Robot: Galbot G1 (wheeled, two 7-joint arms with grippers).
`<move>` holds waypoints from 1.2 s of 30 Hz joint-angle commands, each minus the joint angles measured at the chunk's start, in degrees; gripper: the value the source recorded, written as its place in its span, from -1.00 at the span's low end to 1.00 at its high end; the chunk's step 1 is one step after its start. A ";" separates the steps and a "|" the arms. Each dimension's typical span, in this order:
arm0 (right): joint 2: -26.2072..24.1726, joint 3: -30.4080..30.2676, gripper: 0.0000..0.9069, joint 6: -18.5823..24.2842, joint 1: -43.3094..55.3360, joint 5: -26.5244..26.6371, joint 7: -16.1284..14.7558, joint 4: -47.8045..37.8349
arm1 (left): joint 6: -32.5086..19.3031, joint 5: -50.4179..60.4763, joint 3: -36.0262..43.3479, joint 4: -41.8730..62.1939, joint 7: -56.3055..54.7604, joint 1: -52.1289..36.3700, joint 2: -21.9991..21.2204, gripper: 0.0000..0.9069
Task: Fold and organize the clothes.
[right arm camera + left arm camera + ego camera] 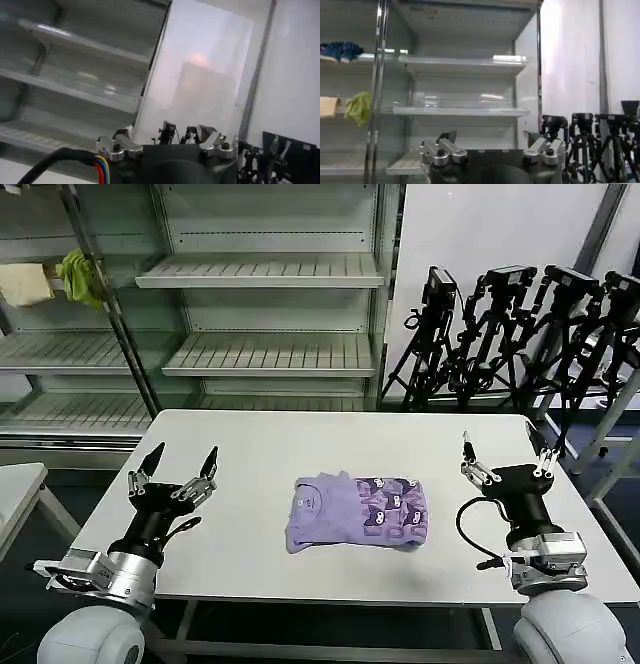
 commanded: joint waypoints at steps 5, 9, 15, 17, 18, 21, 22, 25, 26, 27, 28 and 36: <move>1.12 -2.36 1.00 1.73 0.17 -2.18 -1.53 -1.47 | 0.02 -0.01 -0.47 -1.14 0.09 0.42 -0.58 1.00; 1.66 -3.45 1.00 2.20 0.62 -3.10 -2.00 -1.99 | 0.04 0.02 -0.63 -1.23 0.08 0.23 -0.81 1.00; 1.79 -3.54 1.00 2.30 1.08 -3.21 -2.23 -2.33 | 0.10 0.01 -0.55 -1.37 0.10 0.07 -1.14 1.00; 1.69 -3.52 1.00 2.38 1.03 -3.22 -2.28 -2.41 | 0.11 0.01 -0.47 -1.38 0.08 -0.02 -1.25 1.00; 1.65 -3.49 1.00 2.42 1.04 -3.21 -2.29 -2.45 | 0.12 0.03 -0.38 -1.37 0.07 -0.11 -1.33 1.00; 1.59 -3.46 1.00 2.48 1.21 -3.14 -2.38 -2.64 | 0.12 0.12 -0.18 -1.22 0.06 -0.18 -1.47 1.00; 1.60 -3.47 1.00 2.52 1.27 -3.15 -2.41 -2.69 | 0.11 0.15 -0.15 -1.16 0.06 -0.18 -1.51 1.00; 1.71 -3.65 1.00 2.55 1.54 -3.21 -2.46 -2.93 | 0.10 0.18 -0.19 -1.03 0.06 -0.24 -1.53 1.00; 1.73 -3.71 1.00 2.54 1.66 -3.22 -2.47 -3.00 | 0.10 0.19 -0.20 -1.02 0.05 -0.24 -1.50 1.00; 1.73 -3.77 1.00 2.55 1.75 -3.20 -2.52 -3.06 | 0.10 0.23 -0.23 -1.03 0.06 -0.24 -1.48 1.00; 1.74 -3.83 1.00 2.55 1.85 -3.21 -2.59 -3.13 | 0.11 0.22 -0.21 -1.03 0.06 -0.21 -1.47 1.00; 1.79 -3.84 1.00 2.77 2.22 -3.25 -2.71 -3.62 | 0.06 0.78 -0.32 -0.81 0.19 -0.60 -1.47 1.00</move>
